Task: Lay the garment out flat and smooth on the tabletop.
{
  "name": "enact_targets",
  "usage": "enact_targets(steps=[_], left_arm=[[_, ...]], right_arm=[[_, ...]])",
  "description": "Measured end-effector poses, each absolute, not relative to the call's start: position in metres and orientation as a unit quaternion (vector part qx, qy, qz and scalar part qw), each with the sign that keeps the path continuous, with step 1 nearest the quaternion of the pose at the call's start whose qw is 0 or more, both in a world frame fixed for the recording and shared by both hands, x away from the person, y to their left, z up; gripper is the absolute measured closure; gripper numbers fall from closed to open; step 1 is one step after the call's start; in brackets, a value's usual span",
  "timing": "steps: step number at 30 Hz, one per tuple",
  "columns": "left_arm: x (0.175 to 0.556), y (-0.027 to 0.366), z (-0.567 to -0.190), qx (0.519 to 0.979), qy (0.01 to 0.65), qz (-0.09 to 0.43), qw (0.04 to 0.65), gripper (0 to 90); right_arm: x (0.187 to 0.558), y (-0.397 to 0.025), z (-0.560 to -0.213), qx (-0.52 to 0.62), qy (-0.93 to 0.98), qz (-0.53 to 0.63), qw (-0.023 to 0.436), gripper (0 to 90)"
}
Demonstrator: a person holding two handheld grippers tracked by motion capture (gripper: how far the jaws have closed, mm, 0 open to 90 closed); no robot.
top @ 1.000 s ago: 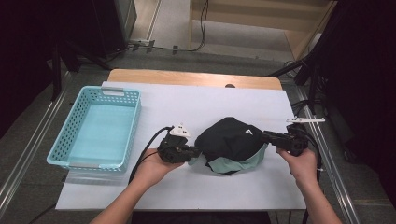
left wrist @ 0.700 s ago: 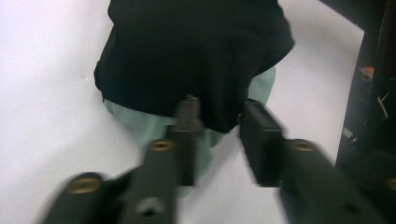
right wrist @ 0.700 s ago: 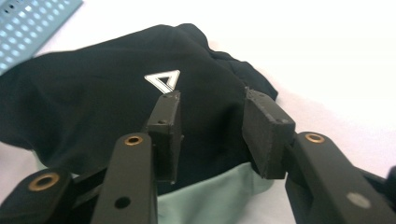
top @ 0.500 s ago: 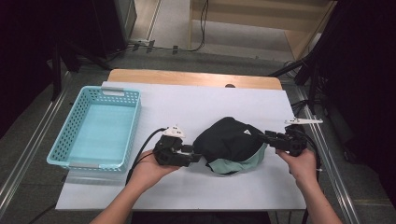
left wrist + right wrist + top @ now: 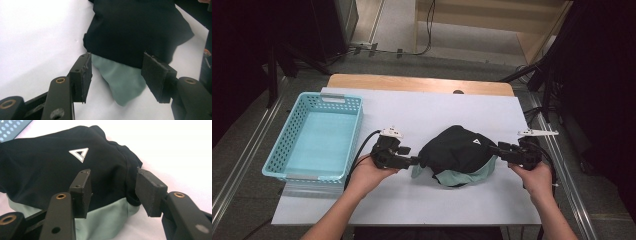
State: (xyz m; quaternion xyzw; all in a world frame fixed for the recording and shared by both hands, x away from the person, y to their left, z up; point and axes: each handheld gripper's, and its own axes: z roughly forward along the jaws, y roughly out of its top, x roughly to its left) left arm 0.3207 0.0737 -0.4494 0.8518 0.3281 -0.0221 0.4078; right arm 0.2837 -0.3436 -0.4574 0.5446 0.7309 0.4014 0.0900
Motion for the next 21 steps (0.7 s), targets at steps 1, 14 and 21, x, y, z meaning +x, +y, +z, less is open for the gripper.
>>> enact_targets(steps=[1, 14, 21], left_arm=[[0.323, 0.073, -0.45, 0.851, 0.33, -0.021, 0.408, 42.8], [0.352, 0.062, -0.455, 0.846, 0.347, -0.022, 0.403, 41.3], [0.365, 0.052, -0.453, 0.849, 0.344, -0.019, 0.401, 41.3]], right_arm=[[0.283, -0.344, -0.458, 0.545, 0.731, 0.401, 0.089, 45.0], [0.274, -0.346, -0.465, 0.551, 0.725, 0.401, 0.095, 41.4], [0.267, -0.347, -0.467, 0.552, 0.724, 0.402, 0.099, 40.4]])
